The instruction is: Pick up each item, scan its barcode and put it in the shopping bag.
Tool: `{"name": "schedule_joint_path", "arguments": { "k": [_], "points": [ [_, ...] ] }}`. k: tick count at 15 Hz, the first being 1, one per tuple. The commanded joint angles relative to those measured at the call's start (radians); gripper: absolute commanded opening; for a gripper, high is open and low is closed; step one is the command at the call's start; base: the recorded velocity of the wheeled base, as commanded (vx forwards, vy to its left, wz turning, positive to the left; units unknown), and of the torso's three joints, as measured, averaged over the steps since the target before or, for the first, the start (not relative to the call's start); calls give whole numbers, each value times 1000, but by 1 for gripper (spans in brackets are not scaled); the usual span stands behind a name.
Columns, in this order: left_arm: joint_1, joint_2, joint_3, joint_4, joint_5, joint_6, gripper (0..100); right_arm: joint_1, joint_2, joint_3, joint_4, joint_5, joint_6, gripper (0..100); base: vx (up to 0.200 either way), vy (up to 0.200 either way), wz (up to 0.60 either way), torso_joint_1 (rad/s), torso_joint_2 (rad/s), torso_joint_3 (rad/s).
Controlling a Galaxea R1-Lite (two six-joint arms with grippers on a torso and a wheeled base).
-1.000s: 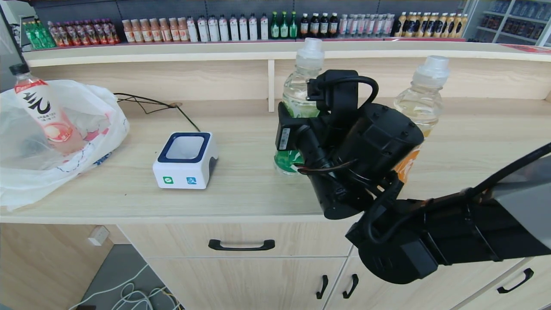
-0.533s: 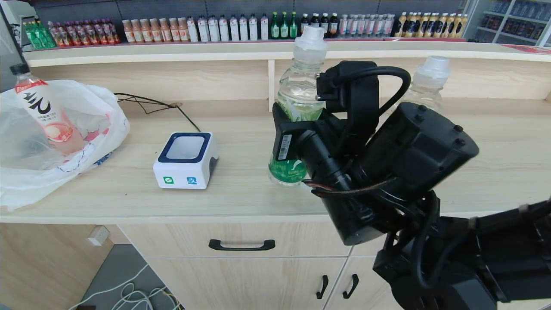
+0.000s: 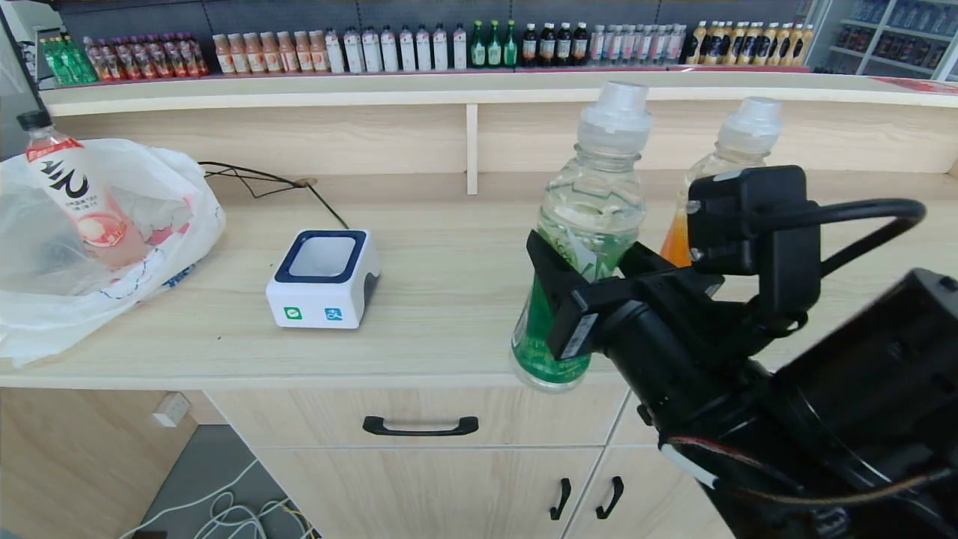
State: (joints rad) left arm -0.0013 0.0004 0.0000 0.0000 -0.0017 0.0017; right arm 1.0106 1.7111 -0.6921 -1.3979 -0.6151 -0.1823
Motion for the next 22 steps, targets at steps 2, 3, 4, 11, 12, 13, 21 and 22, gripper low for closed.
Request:
{"name": "schedule_joint_path", "arguments": {
  "k": [2,3,4,11,12,13,21,22],
  "points": [
    [0,0,0,0,0,0,100,13,-156,155,-6,3,21,0,0,0,0,0,0,0],
    [0,0,0,0,0,0,100,13,-182,180,-6,3,35,0,0,0,0,0,0,0],
    [0,0,0,0,0,0,100,14,-202,200,-6,6,57,0,0,0,0,0,0,0],
    [1,0,0,0,0,0,100,11,-272,290,-3,178,199,0,0,0,0,0,0,0],
    [0,0,0,0,0,0,100,9,-277,290,-3,193,224,0,0,0,0,0,0,0],
    [1,0,0,0,0,0,100,9,-284,290,-3,222,262,0,0,0,0,0,0,0],
    [1,0,0,0,0,0,100,-227,-298,316,-7,739,592,0,0,0,0,0,0,0],
    [1,0,0,0,2,0,100,-228,-300,312,-7,776,629,0,0,0,0,0,0,0]
  ]
}}
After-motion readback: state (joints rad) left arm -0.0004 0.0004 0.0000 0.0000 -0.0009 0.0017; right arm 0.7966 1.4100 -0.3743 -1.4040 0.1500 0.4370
